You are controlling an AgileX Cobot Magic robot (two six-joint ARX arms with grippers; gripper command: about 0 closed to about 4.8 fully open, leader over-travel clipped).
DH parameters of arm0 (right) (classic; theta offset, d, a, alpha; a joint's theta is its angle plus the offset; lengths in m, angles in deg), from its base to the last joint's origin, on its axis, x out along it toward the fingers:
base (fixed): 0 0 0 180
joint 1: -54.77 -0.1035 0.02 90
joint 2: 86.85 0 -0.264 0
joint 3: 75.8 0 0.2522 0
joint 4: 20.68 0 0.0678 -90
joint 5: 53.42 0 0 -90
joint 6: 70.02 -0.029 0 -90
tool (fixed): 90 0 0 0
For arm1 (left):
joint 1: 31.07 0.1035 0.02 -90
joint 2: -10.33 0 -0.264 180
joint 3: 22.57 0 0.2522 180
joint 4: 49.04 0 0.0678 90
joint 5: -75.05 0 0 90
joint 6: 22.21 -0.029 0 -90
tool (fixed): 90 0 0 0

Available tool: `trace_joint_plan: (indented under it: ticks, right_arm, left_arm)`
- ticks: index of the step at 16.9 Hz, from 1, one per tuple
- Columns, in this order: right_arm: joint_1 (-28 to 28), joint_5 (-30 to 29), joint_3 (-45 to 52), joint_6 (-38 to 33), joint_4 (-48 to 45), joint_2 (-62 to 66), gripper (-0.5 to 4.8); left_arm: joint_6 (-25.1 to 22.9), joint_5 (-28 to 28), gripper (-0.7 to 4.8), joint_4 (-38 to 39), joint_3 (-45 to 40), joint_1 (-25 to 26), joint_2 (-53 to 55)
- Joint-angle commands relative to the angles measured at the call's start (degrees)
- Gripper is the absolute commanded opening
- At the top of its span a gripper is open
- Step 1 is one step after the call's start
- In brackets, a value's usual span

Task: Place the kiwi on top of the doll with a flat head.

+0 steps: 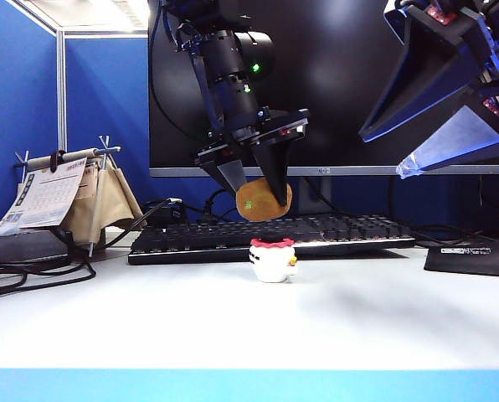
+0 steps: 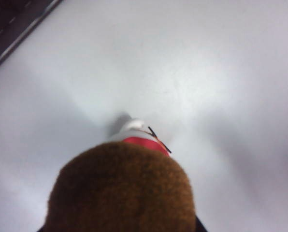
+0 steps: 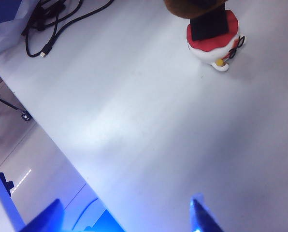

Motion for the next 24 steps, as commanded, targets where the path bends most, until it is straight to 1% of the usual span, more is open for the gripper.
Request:
trace_joint_plan:
  ticks: [1, 5, 9, 10, 11, 14, 15, 16, 17, 20, 22, 24]
  right_arm:
    - [0.0, -0.13, -0.39, 0.42, -0.39, -0.15, 3.37]
    - [0.0, -0.13, -0.39, 0.44, -0.39, -0.15, 3.37]
    - [0.02, -0.11, -0.37, 0.55, -0.15, -0.15, 3.37]
    - [0.0, -0.11, -0.35, 0.66, -0.11, -0.15, 3.37]
    - [0.0, -0.11, -0.35, 0.68, -0.17, -0.15, 3.37]
    - [0.02, -0.13, -0.37, 1.07, -0.61, -0.15, 3.37]
    - [0.02, -0.11, -0.37, 1.09, -0.63, -0.13, 3.37]
    - [0.02, -0.11, -0.37, 1.09, -0.63, -0.11, 3.37]
    - [0.02, -0.11, -0.37, 1.16, -0.7, -0.13, 3.37]
    - [0.0, -0.13, -0.37, 1.55, -0.76, -0.13, 3.37]
    - [0.0, -0.13, -0.37, 1.68, -0.76, -0.11, 3.37]
    - [0.0, -0.13, -0.37, 1.7, -0.76, -0.11, 3.37]
  left_arm:
    - [0.17, 0.11, -0.06, 1.6, 0.26, -0.42, 0.57]
    - [0.0, 0.61, -0.06, 2.32, 0.31, -1.79, 1.92]
    - [0.02, 1.42, 0.01, 1.88, 0.39, -1.97, 2.16]
    - [0.09, 1.68, 0.73, 1.88, 0.66, -1.97, 2.16]
    - [0.07, 1.66, 1.57, 1.88, 0.66, -1.97, 2.16]
    - [0.2, 1.66, 1.68, 1.88, 0.66, -2.01, 2.16]
    - [0.2, 1.66, 2.3, 1.9, 0.68, -2.01, 2.16]
    - [0.31, 1.68, 3.3, 1.92, 0.7, -2.01, 2.14]
    - [0.42, 1.66, 3.75, 1.92, 0.72, -1.99, 2.14]
    - [0.42, 1.68, 3.77, 2.45, 1.09, -1.99, 2.1]
    - [0.42, 3.34, 4.4, 2.29, 1.11, -1.99, 1.55]
    - [0.31, 5.22, 4.6, 2.27, 1.16, -1.95, 0.9]
